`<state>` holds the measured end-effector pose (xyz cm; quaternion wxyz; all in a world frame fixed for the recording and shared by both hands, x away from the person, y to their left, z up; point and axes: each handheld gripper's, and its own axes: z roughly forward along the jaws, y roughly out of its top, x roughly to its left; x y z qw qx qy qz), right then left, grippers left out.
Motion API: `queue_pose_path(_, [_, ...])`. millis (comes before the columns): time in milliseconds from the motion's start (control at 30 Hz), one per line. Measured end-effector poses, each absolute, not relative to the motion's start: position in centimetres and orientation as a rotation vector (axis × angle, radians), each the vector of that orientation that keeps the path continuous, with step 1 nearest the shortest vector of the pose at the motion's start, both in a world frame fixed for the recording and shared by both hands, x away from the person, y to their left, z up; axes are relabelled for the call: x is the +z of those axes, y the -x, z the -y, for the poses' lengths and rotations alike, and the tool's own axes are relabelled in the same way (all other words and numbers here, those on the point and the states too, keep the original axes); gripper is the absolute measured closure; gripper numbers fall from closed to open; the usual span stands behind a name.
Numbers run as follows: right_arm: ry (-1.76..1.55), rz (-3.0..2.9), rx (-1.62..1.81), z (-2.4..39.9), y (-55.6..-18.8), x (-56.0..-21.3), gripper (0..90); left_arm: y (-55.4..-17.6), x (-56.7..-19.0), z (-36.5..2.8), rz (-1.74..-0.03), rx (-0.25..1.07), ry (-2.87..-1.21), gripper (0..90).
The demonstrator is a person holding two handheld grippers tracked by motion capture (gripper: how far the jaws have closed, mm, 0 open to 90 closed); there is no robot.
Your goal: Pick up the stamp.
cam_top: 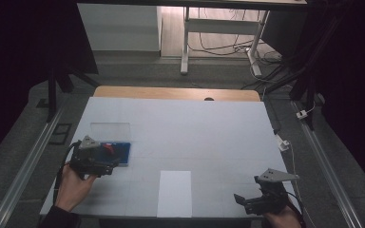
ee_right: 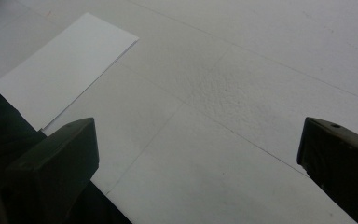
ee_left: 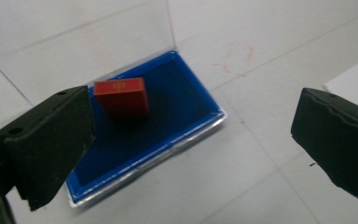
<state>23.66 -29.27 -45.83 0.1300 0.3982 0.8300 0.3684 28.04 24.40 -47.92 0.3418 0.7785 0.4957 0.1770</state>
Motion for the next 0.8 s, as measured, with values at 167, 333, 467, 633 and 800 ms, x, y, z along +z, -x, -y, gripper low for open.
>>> queue_pose_path(167, [-1.151,-2.418,1.064,29.2,-23.7,-45.8,0.0,-29.3,-48.3,-24.7,-1.312,0.47,-2.029,0.1])
queue_pose_path(333, [-1.144,-2.42,1.058,29.2,-23.6,-45.8,0.0,-30.7,-48.8,-24.9,-1.307,0.485,-2.088,0.1])
queue_pose_path(467, [-1.149,-2.422,1.058,29.2,-23.7,-45.9,0.0,-31.7,-49.2,-25.3,-1.32,0.488,-2.103,0.0])
queue_pose_path(633, [-1.146,-2.424,1.061,29.2,-23.6,-45.9,0.0,-32.8,-49.8,-25.6,-1.34,0.489,-2.12,2.3])
queue_pose_path(800, [-1.138,-2.428,1.058,29.2,-23.6,-45.9,0.0,-33.2,-50.2,-25.6,-1.356,0.509,-2.153,16.1])
